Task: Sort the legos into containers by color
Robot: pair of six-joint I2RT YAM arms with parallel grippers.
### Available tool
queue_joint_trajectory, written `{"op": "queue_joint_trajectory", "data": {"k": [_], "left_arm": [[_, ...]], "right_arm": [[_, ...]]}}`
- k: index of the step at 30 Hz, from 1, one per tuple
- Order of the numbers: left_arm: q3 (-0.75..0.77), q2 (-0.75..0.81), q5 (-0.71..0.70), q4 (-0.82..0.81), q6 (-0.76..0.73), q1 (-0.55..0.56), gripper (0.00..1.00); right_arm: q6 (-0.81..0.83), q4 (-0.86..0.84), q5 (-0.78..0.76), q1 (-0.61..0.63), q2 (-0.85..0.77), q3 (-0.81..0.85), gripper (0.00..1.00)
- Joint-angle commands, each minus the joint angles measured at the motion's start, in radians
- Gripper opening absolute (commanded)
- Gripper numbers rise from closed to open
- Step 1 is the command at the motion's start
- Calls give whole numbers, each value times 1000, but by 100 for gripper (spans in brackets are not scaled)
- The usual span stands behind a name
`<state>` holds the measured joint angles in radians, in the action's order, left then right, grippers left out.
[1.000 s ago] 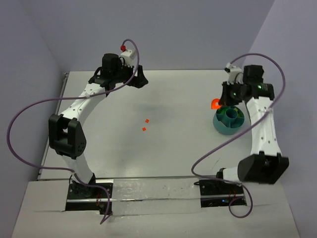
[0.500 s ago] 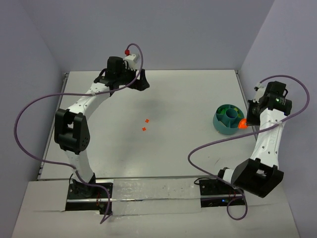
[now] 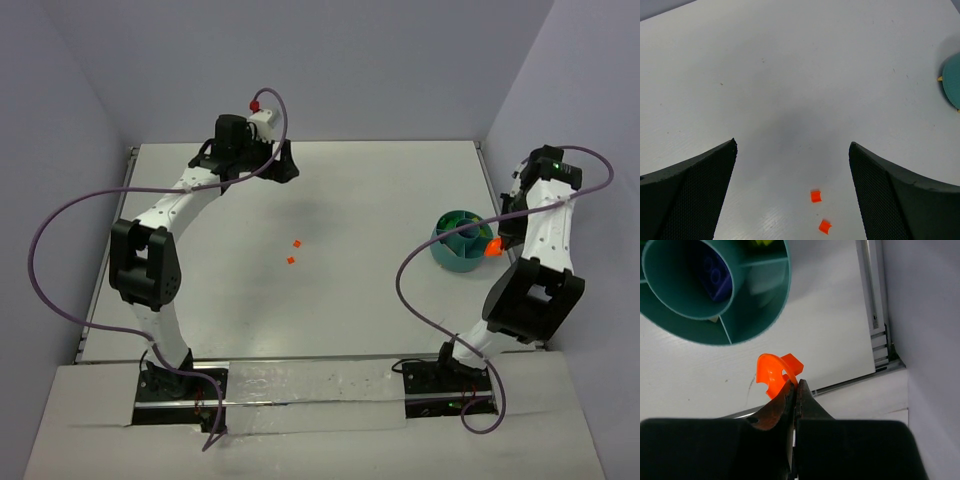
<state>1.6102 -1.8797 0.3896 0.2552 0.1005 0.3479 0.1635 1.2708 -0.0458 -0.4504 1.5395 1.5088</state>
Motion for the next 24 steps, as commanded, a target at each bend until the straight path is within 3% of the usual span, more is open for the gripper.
{"op": "queue_joint_trajectory", "data": {"k": [1, 16, 20, 24], "left_arm": [[-12, 40, -27, -40, 9, -10, 99], [-6, 36, -58, -22, 21, -26, 99], [-10, 37, -62, -19, 27, -27, 99], [-20, 45, -66, -20, 33, -27, 99]], "right_arm": [[-22, 20, -41, 45, 79, 106, 0], [-68, -10, -154, 133, 238, 177, 0], [-68, -14, -160, 136, 268, 165, 10], [-67, -15, -161, 136, 288, 171, 12]]}}
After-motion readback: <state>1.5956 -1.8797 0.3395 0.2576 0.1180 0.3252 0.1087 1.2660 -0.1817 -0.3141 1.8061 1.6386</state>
